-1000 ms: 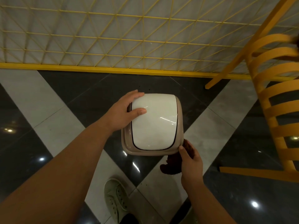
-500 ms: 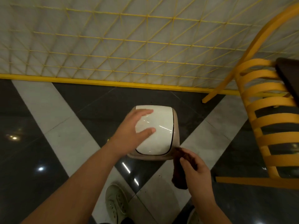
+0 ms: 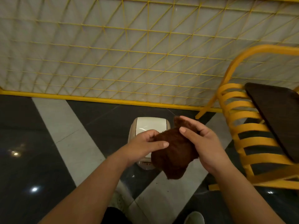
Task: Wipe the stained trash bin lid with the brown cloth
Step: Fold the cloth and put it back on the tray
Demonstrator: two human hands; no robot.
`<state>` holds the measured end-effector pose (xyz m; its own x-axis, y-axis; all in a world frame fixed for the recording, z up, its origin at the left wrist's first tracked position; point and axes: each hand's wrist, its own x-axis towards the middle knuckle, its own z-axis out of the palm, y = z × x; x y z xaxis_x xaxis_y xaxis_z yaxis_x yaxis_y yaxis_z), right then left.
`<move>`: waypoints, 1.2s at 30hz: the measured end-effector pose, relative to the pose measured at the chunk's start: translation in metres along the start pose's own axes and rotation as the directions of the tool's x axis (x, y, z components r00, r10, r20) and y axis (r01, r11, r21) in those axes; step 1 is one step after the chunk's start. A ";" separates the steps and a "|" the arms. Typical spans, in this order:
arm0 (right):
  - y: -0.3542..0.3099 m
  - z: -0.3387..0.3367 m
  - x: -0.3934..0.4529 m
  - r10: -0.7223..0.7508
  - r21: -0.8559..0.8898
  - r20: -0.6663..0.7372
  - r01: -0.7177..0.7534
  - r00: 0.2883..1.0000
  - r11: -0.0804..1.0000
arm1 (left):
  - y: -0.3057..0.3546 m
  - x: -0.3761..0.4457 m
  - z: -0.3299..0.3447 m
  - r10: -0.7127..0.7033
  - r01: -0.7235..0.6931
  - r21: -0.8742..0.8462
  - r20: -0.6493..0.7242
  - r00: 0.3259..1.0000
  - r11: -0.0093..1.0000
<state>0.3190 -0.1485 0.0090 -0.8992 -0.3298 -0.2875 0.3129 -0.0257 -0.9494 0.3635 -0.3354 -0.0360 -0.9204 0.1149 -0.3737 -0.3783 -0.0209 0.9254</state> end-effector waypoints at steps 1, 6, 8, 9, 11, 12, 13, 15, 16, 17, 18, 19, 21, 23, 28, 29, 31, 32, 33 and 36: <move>-0.001 0.000 0.003 0.042 0.105 -0.033 -0.039 0.999 0.994 | 0.001 -0.001 0.001 0.000 0.000 -0.052 -0.009 1.000 0.999; 0.023 0.007 -0.002 0.324 0.460 0.141 -0.351 0.936 0.816 | 0.011 -0.002 0.011 -0.063 0.024 -0.336 -0.106 0.992 0.942; 0.041 0.010 -0.009 0.415 0.438 0.232 -0.475 0.880 0.763 | 0.013 -0.001 0.012 -0.075 0.018 -0.342 -0.153 0.985 0.940; 0.050 0.010 -0.010 0.438 0.410 0.257 -0.507 0.862 0.758 | 0.013 0.000 0.012 -0.085 0.023 -0.328 -0.175 0.981 0.944; 0.060 0.009 -0.009 0.422 0.333 0.256 -0.489 0.870 0.806 | 0.012 0.000 0.008 -0.103 0.039 -0.298 -0.200 0.974 0.954; 0.062 0.007 -0.006 0.392 0.320 0.217 -0.445 0.894 0.836 | 0.011 0.001 0.006 -0.105 0.045 -0.275 -0.210 0.972 0.960; 0.061 0.005 -0.002 0.358 0.335 0.164 -0.393 0.919 0.856 | 0.010 0.002 0.004 -0.107 0.050 -0.241 -0.227 0.968 0.969; 0.057 0.002 0.004 0.323 0.359 0.031 -0.312 0.946 0.880 | 0.008 0.003 -0.001 -0.125 0.081 -0.161 -0.291 0.948 0.984; 0.053 0.001 0.006 0.295 0.319 -0.032 -0.271 0.955 0.908 | 0.007 0.004 -0.003 -0.127 0.081 -0.151 -0.324 0.938 0.985; 0.048 0.000 0.008 0.250 0.234 -0.066 -0.228 0.966 0.945 | 0.007 0.004 -0.004 -0.111 0.059 -0.159 -0.336 0.935 0.985; 0.043 -0.001 0.008 0.199 0.124 -0.080 -0.188 0.977 0.974 | 0.008 0.004 -0.005 -0.081 0.029 -0.160 -0.327 0.941 0.987; 0.039 -0.002 0.010 0.150 0.032 -0.083 -0.148 0.985 0.989 | 0.008 0.004 -0.006 -0.043 0.006 -0.124 -0.305 0.952 0.992; 0.032 -0.009 0.013 0.095 -0.071 -0.018 -0.096 0.995 0.993 | 0.009 0.006 -0.009 -0.010 0.023 0.054 -0.235 0.972 0.998; 0.027 -0.015 0.018 0.097 -0.223 0.075 -0.079 0.992 0.972 | 0.012 0.009 -0.011 0.000 0.070 0.300 -0.228 0.974 0.951; 0.022 -0.024 0.034 -0.029 -0.727 0.049 0.055 0.998 0.685 | 0.024 0.021 -0.011 0.137 0.109 0.715 -0.276 0.951 0.691; 0.022 -0.028 0.038 -0.047 -0.709 0.035 0.058 0.998 0.702 | 0.023 0.024 -0.013 0.138 0.095 0.712 -0.262 0.955 0.696; 0.023 -0.038 0.047 -0.045 -0.629 0.005 0.038 0.999 0.777 | 0.021 0.031 -0.017 0.083 0.055 0.562 -0.217 0.973 0.825; 0.023 -0.042 0.051 -0.023 -0.554 -0.003 0.018 1.000 0.832 | 0.020 0.034 -0.016 0.044 0.041 0.412 -0.195 0.980 0.910; 0.024 -0.045 0.055 0.012 -0.458 -0.001 -0.011 1.000 0.889 | 0.020 0.037 -0.013 0.011 0.037 0.255 -0.182 0.983 0.966; 0.029 -0.045 0.066 0.175 -0.131 0.015 -0.172 0.984 0.976 | 0.015 0.053 -0.004 -0.071 0.058 -0.069 -0.205 0.976 0.996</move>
<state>0.2547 -0.1285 -0.0429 -0.8257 -0.3437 -0.4473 0.4199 0.1551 -0.8942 0.3086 -0.3334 -0.0423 -0.8920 -0.0904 -0.4430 -0.4365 -0.0826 0.8959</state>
